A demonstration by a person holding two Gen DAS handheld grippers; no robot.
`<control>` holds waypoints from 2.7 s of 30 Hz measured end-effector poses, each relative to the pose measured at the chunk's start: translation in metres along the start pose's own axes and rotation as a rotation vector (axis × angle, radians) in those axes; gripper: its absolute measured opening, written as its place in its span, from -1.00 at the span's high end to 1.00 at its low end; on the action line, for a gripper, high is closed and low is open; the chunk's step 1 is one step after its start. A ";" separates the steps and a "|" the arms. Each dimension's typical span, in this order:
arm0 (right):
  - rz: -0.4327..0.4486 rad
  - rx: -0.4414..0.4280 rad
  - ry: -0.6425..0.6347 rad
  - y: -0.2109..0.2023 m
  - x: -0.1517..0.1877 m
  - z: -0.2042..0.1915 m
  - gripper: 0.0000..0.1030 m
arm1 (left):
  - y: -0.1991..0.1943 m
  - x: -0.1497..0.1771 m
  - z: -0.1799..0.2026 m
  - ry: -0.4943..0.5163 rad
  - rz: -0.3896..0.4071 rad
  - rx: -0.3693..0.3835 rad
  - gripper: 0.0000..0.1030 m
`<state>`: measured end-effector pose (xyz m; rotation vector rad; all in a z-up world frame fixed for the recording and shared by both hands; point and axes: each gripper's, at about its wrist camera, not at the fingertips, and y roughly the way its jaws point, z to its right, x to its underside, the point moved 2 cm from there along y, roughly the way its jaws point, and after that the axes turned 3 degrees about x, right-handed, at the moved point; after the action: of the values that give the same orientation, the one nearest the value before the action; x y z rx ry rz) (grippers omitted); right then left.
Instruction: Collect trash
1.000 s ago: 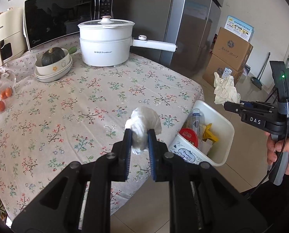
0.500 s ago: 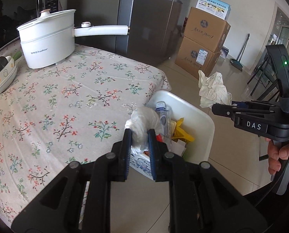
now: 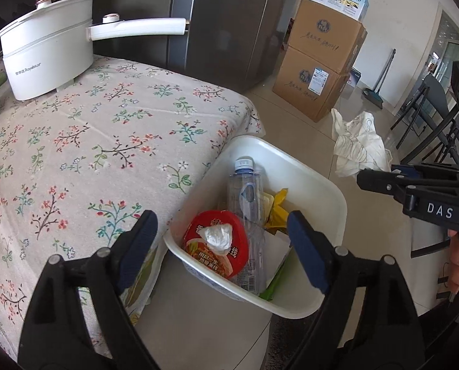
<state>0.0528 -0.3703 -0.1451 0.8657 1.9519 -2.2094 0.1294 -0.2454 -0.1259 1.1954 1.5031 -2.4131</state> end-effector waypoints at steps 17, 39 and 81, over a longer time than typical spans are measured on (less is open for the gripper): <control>0.022 0.023 -0.048 -0.008 -0.009 -0.044 -0.46 | -0.114 0.025 -0.087 -0.157 -0.006 -0.335 -0.98; 0.197 -0.091 -0.147 -0.109 0.058 -0.182 -0.77 | -0.250 0.107 -0.147 -0.302 0.138 -0.481 -0.98; 0.329 -0.048 -0.183 -0.148 0.072 -0.209 -1.00 | -0.274 0.114 -0.131 -0.315 0.243 -0.524 -0.98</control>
<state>0.0078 -0.1249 -0.0528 0.8708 1.6396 -1.9696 0.0094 0.0384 -0.0249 0.7880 1.6273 -1.7855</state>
